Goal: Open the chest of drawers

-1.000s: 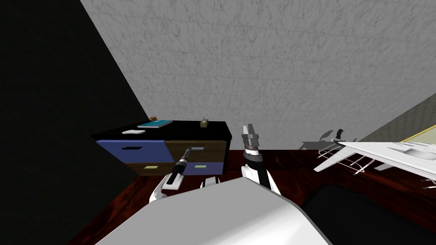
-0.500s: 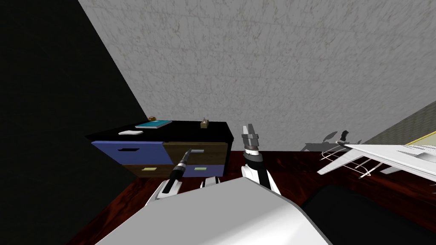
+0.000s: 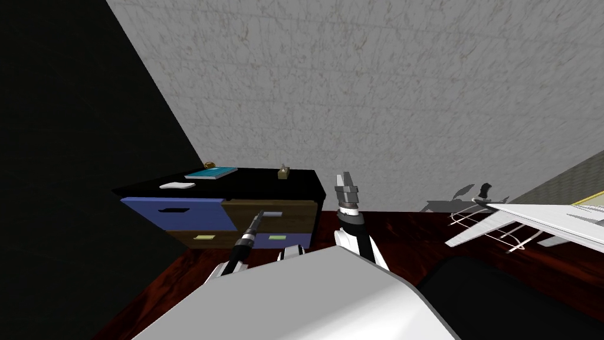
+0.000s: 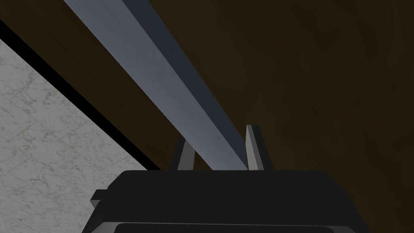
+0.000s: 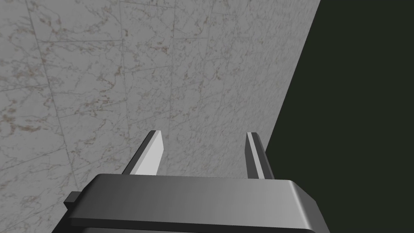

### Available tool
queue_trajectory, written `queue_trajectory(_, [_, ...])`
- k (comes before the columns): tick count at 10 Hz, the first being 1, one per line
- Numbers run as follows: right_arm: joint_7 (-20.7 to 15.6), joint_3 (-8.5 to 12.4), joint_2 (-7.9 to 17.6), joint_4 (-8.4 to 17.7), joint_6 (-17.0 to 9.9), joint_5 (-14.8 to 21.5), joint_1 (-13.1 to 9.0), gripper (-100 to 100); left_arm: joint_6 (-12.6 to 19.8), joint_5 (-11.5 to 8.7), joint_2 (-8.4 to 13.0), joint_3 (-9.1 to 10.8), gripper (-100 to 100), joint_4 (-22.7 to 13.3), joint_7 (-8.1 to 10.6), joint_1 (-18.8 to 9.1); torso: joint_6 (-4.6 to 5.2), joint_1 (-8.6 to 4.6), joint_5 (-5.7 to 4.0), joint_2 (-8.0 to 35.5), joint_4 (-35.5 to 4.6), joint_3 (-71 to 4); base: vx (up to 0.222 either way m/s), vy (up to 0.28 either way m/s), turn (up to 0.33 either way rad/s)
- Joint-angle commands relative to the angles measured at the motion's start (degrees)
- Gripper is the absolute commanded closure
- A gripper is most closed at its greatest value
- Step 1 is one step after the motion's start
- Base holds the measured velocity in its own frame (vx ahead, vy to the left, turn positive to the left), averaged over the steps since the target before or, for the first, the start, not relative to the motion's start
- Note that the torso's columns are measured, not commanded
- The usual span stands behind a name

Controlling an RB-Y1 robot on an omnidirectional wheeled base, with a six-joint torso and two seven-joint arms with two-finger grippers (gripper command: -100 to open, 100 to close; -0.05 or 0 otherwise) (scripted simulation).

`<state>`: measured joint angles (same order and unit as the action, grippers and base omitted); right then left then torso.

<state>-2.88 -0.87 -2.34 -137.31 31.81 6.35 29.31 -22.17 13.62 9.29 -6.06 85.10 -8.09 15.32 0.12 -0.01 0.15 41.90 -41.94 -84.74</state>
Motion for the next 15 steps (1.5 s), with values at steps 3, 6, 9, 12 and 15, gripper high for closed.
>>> queue_trajectory(3, [0.00,0.00,0.00,0.00,0.00,0.00,-0.01,0,1.02,0.43,0.07,-0.50,100,4.66,0.47,4.05,-0.05,-0.02,-0.06,0.37,-0.18,0.20,0.013,-0.001,-0.005])
queue_trajectory(6, [0.00,0.00,0.00,0.01,-0.01,0.00,-0.03,0,2.53,0.60,1.07,-1.22,100,8.60,1.27,6.18,-0.09,-0.09,-0.17,0.81,-0.45,0.42,-0.127,0.009,0.020])
queue_trajectory(9, [0.00,0.00,0.00,0.01,-0.01,0.00,-0.02,0,2.55,0.73,1.43,-1.69,100,9.58,1.48,7.54,-0.15,-0.17,-0.31,0.41,-0.53,0.17,-0.136,0.033,0.012])
queue_trajectory(12, [0.00,0.00,0.00,0.01,-0.01,0.00,-0.03,0,1.90,0.89,1.86,-2.19,100,11.34,1.63,9.02,-0.17,-0.12,-0.29,0.80,-0.59,0.38,-0.199,0.027,0.036])
queue_trajectory(15, [0.00,0.00,0.00,0.00,0.00,0.00,-0.01,0,5.07,0.87,2.93,-2.54,-100,15.71,2.55,11.19,-0.07,-0.18,-0.24,-0.10,-0.30,-0.13,-0.009,0.003,-0.008])
